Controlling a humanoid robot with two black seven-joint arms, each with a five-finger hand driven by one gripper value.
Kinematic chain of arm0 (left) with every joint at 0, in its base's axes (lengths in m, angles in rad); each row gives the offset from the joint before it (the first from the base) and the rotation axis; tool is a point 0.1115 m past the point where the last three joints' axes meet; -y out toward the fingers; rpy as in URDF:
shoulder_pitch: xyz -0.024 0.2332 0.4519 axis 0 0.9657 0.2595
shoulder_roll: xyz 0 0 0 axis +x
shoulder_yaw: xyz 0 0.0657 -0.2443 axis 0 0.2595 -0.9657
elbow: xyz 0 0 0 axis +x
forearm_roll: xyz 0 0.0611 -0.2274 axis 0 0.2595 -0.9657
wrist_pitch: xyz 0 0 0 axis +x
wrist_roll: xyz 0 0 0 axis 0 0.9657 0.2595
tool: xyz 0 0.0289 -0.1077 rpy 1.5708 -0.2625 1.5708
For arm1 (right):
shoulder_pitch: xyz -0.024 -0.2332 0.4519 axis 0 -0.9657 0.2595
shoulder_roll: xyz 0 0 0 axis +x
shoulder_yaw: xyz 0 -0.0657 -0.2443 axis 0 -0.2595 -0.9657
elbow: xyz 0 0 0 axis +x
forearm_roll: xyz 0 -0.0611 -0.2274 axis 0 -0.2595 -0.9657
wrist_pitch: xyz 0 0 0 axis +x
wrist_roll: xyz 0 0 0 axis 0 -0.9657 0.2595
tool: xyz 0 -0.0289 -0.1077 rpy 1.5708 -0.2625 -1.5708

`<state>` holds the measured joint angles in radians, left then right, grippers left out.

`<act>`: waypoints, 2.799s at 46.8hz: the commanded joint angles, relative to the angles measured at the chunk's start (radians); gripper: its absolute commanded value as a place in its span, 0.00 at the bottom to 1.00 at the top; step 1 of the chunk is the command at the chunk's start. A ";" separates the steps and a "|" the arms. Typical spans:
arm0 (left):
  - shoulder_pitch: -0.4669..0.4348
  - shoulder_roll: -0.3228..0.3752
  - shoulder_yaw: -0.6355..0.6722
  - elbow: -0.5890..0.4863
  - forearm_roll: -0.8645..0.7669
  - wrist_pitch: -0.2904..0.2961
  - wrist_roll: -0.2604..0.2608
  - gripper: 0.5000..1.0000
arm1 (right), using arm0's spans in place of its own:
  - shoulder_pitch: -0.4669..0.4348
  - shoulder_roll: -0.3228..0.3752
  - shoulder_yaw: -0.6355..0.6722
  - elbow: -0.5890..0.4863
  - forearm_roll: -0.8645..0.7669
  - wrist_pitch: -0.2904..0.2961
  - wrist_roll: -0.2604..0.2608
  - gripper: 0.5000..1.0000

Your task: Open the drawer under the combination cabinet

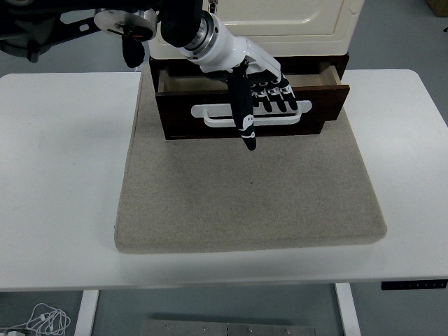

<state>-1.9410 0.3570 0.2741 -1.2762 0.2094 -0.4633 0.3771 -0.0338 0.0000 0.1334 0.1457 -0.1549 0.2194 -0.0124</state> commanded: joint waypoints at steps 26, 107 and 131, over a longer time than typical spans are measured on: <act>0.028 -0.001 0.020 0.005 0.005 0.014 0.002 1.00 | 0.000 0.000 0.000 0.000 0.000 0.000 0.000 0.85; 0.030 0.056 -0.476 0.099 0.001 -0.024 -0.056 1.00 | 0.000 0.000 0.000 0.000 0.000 0.000 0.000 0.85; 0.042 0.148 -0.874 0.420 -0.008 0.071 -0.236 1.00 | 0.000 0.000 0.000 0.000 0.000 0.000 0.000 0.85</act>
<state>-1.8992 0.4929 -0.5635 -0.9052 0.2081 -0.4159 0.1678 -0.0335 0.0000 0.1335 0.1457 -0.1549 0.2194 -0.0122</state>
